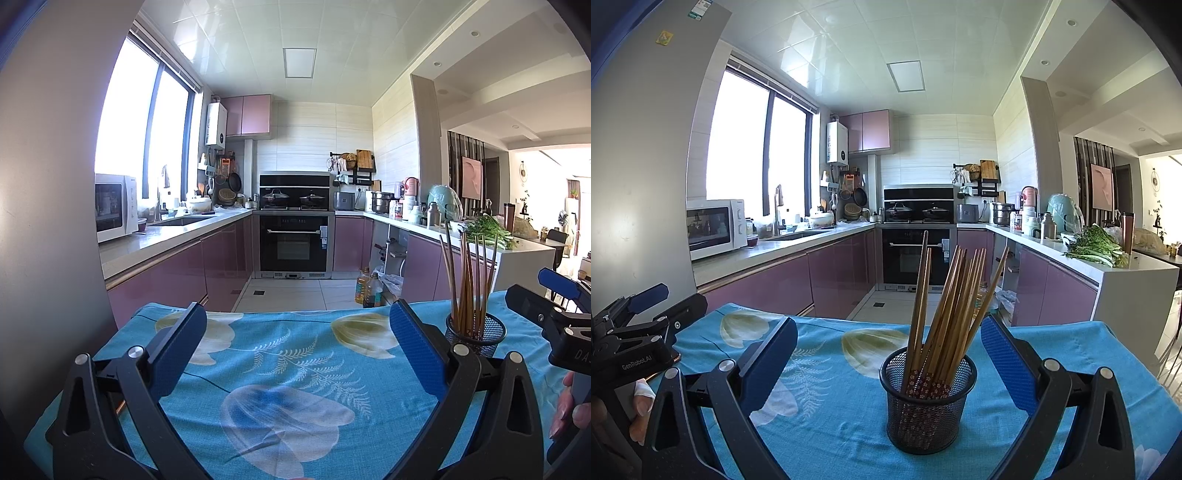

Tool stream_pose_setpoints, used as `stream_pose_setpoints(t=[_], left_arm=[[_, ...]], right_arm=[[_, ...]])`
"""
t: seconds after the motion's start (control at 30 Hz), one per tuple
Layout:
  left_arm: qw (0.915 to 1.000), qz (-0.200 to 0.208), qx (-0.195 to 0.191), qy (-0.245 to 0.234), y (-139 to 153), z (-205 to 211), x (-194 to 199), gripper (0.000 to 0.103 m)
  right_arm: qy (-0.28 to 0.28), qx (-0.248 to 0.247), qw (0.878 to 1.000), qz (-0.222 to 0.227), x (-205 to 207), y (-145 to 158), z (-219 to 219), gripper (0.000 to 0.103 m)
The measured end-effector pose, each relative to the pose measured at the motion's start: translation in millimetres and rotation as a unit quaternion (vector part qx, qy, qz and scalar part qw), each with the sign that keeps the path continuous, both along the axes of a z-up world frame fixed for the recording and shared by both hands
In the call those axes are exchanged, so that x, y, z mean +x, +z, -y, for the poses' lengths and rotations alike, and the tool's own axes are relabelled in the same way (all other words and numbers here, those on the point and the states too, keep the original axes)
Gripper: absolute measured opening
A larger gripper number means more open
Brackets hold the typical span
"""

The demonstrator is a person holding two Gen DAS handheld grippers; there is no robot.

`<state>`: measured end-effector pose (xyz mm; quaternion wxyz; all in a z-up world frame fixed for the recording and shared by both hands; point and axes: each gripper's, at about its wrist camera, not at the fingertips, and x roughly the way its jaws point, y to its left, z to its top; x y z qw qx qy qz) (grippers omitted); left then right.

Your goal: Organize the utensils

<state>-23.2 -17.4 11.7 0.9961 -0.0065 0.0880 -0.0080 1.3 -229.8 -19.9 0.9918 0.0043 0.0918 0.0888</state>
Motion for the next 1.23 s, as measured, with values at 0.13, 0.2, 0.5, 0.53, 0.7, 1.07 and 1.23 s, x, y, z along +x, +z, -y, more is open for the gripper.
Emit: stream_pose_setpoints(t=[0.13,0.2,0.5,0.53,0.7,1.07,1.23], left_arm=[[1.0,-0.001,-0.001,0.0,0,0,0,0.098],[1.0,-0.001,-0.001,0.0,-1,1,0,0.098],[1.0,0.001,0.0,0.0,-2,3,1,0.097],[1.0,0.002,0.0,0.0,-3,3,0,0.097],[1.0,-0.001,-0.001,-0.002,-4,3,2,0.097],[0.9997,-0.025,-0.006,0.006,-8,-3,10,0.098],[0.9981,-0.06,-0.008,0.01,-15,-14,23,0.098]], right_arm=[[0.0,0.0,1.0,0.0,0,0,0,0.096],[0.0,0.0,1.0,0.0,0,0,0,0.096],[0.001,0.001,1.0,-0.001,0,0,0,0.096],[0.0,0.001,1.0,0.0,0,0,0,0.096],[0.0,0.001,1.0,-0.001,0,0,0,0.096],[-0.025,-0.001,0.999,-0.027,4,-14,14,0.096],[-0.061,-0.012,0.996,-0.062,16,-24,42,0.096]])
